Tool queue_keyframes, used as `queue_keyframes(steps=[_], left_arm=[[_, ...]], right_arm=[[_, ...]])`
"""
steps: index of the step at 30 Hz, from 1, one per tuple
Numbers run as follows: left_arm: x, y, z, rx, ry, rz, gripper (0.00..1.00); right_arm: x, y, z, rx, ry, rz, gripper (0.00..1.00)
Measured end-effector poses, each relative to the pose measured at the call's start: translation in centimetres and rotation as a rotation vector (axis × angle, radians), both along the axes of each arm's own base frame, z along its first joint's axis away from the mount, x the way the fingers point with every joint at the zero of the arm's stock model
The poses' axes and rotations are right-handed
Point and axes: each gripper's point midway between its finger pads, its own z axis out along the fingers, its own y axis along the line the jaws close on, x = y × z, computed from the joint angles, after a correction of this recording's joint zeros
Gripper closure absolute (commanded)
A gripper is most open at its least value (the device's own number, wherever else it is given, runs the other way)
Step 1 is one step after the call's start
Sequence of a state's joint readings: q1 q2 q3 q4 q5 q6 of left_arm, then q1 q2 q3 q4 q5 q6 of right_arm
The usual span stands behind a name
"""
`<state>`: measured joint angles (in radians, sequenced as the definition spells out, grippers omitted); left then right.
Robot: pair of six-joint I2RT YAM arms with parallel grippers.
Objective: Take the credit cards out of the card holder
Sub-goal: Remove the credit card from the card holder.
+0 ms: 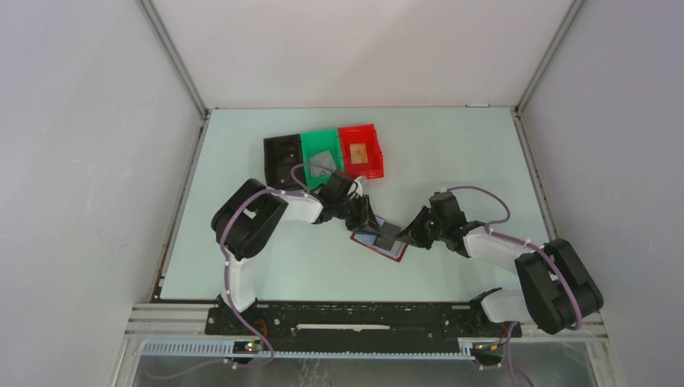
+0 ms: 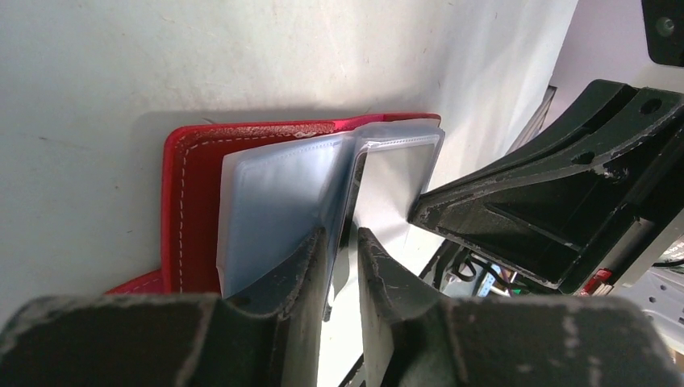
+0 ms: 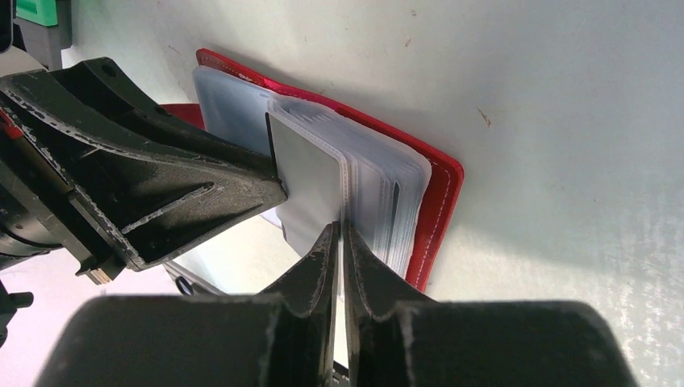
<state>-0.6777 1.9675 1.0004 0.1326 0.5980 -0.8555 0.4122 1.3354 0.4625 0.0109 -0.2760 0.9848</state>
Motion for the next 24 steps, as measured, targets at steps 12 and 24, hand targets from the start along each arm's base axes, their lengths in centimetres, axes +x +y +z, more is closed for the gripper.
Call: queue_keyframes(steps=[12,24], left_arm=[[0.2,0.7,0.2,-0.074,0.007,0.040,0.67],[0.3,1.4,0.1,-0.108,0.029,0.071,0.70]], right_arm=[[0.3,0.5,0.0,0.032,-0.023,0.028,0.98],[1.0,1.2,0.0,0.076,-0.051,0.074,0.98]])
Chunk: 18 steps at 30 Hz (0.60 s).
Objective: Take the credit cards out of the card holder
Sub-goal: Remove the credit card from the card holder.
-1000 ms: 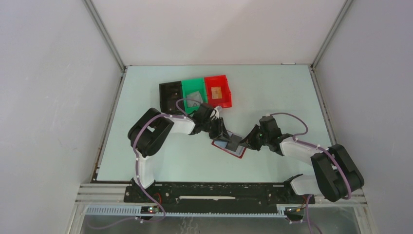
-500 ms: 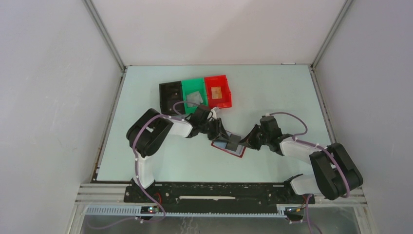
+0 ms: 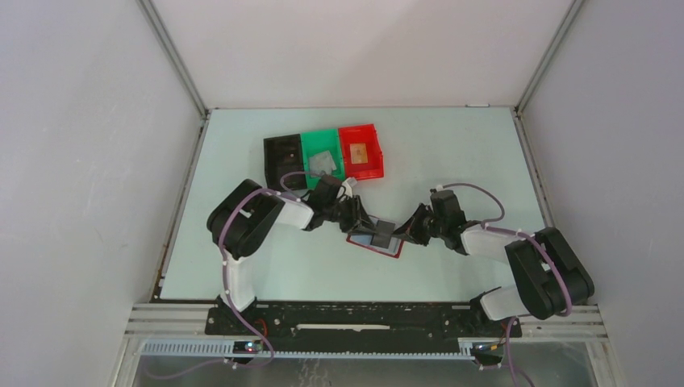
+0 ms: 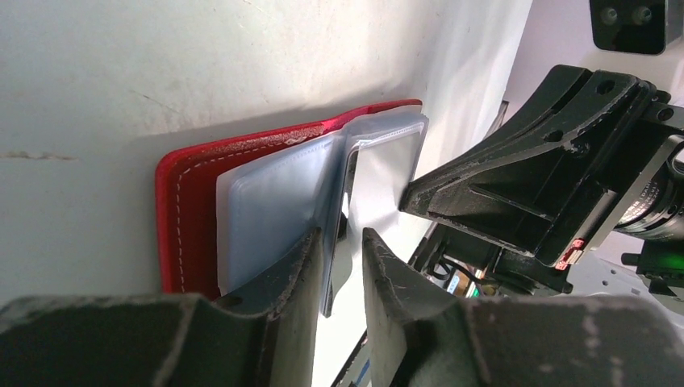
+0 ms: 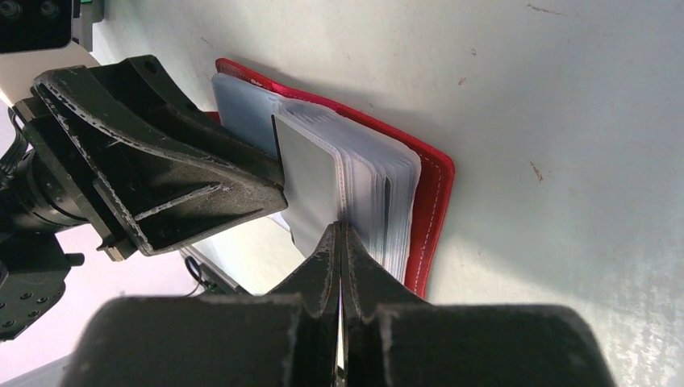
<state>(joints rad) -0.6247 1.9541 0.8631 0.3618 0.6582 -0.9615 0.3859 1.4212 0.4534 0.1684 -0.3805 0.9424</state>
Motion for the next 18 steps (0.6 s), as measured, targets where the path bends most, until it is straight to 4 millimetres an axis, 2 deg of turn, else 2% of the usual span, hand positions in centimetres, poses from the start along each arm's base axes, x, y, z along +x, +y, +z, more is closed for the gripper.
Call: queue_keyframes(steps=[5,10,18], left_arm=[[-0.1,0.3,-0.1,0.007,-0.002,0.008,0.70],[-0.2,0.6,-0.1,0.012,-0.005,0.016,0.69],[-0.2,0.6,-0.1,0.011,-0.005,0.016,0.70]], right_arm=[[0.0,-0.5,0.2,-0.024,-0.014,-0.004,0.96],[-0.2,-1.2,0.6,-0.051,-0.027,-0.018,0.89],[-1.0,-0.1,1.4,-0.054,-0.050,0.014,0.86]])
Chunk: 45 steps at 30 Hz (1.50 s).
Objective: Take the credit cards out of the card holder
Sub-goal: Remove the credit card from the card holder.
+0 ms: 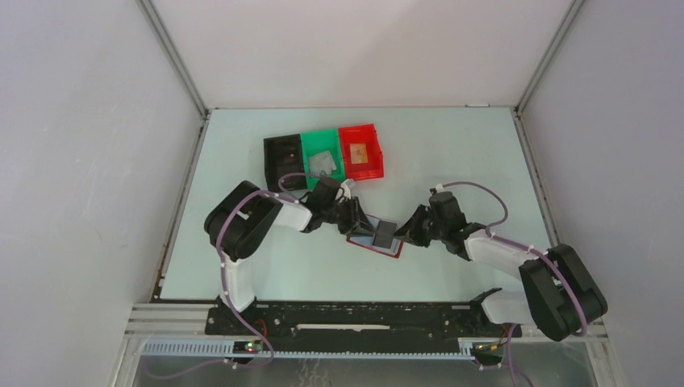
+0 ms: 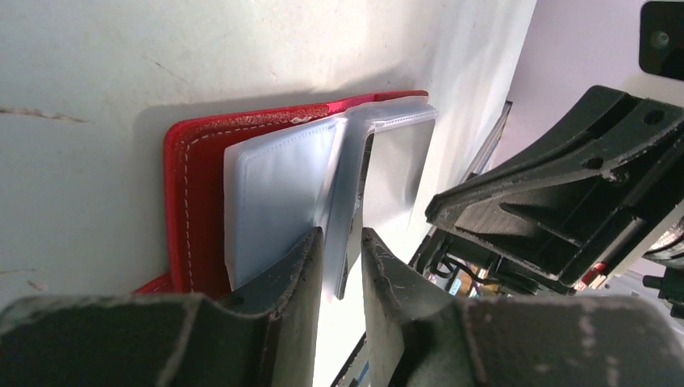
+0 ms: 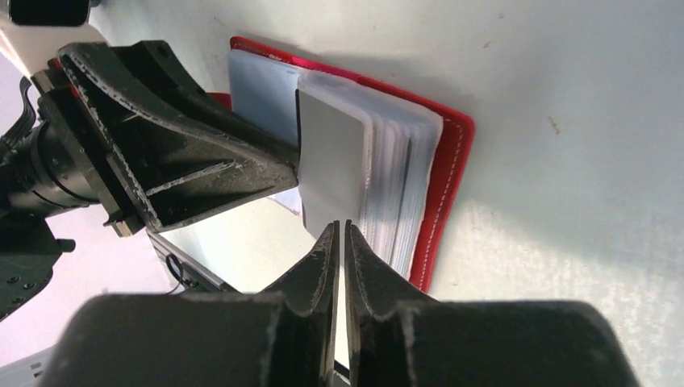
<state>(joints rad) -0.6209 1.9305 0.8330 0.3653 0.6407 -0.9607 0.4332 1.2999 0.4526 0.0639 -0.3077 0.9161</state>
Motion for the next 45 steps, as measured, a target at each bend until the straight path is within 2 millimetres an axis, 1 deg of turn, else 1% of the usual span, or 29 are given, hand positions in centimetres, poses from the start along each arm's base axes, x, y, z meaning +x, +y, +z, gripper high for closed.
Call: queue_keyframes(steps=[6,12,18,22,25,27,30,33,34,45], left_arm=[[0.0,0.0,0.0,0.000,0.000,0.000,0.70],[0.0,0.0,0.0,-0.001,0.001,0.000,0.69],[0.0,0.1,0.0,-0.002,0.002,0.000,0.69],[0.1,0.2,0.1,-0.005,0.005,0.001,0.70],[0.2,0.3,0.1,-0.006,0.005,0.005,0.73],[0.3,0.4,0.0,-0.011,0.006,0.010,0.77],[0.2,0.6,0.0,-0.024,0.018,0.021,0.86],[0.2,0.8,0.0,-0.039,0.024,0.032,0.99],[0.2,0.9,0.1,-0.046,0.026,0.035,1.00],[0.3,1.4,0.1,-0.072,0.021,0.052,1.00]], right_arm=[[-0.3,0.5,0.1,-0.005,-0.008,0.010,0.86],[-0.4,0.5,-0.9,-0.018,0.022,0.009,0.84],[0.1,1.0,-1.0,-0.003,0.022,0.016,0.82],[0.3,1.3,-1.0,0.010,0.021,0.023,0.82],[0.6,1.6,-1.0,0.023,0.019,0.022,0.82],[0.8,1.8,-1.1,0.030,0.020,0.021,0.82],[1.0,2.0,-1.1,0.038,0.017,0.023,0.82],[1.2,2.1,-1.1,0.044,0.014,0.025,0.82],[1.2,2.2,-1.1,0.045,0.014,0.026,0.82],[1.5,2.2,-1.2,0.045,0.015,0.023,0.84]])
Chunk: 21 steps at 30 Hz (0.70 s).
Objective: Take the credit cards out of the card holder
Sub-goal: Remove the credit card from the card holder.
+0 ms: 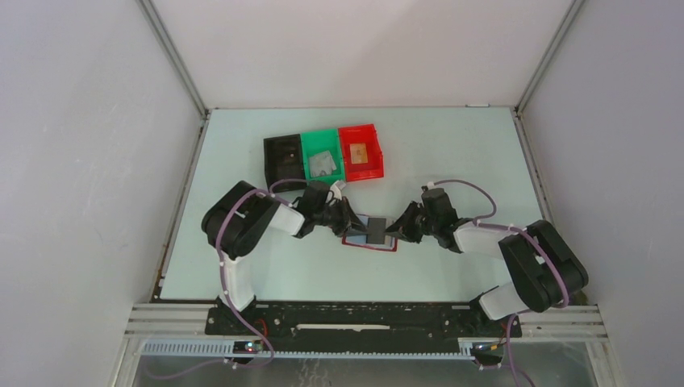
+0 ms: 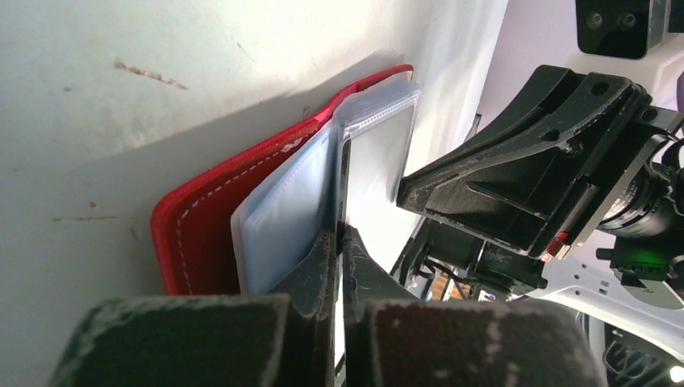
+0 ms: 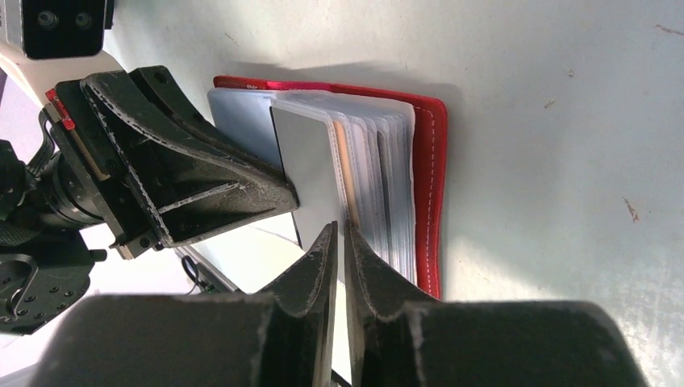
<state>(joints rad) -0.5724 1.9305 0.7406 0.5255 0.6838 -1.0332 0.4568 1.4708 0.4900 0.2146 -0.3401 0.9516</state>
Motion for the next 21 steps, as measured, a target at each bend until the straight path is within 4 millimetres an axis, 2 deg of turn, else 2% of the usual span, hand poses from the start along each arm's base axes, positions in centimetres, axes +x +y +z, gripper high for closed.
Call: queue_keyframes(steps=[6,10,14,21], left_arm=[[-0.17,0.33,-0.09,-0.013,0.001,0.010,0.80],[-0.40,0.51,-0.18,-0.019,0.009,0.012,0.76],[-0.58,0.43,0.17,-0.042,0.015,0.012,0.76],[-0.71,0.56,0.22,-0.061,0.030,0.031,0.91]], right_arm=[[0.29,-0.12,-0.08,0.008,0.003,-0.004,0.85],[0.33,-0.11,-0.09,0.013,0.005,-0.002,0.85],[0.33,-0.09,-0.08,0.016,0.006,0.000,0.85],[0.34,-0.09,-0.08,0.016,0.006,0.000,0.85]])
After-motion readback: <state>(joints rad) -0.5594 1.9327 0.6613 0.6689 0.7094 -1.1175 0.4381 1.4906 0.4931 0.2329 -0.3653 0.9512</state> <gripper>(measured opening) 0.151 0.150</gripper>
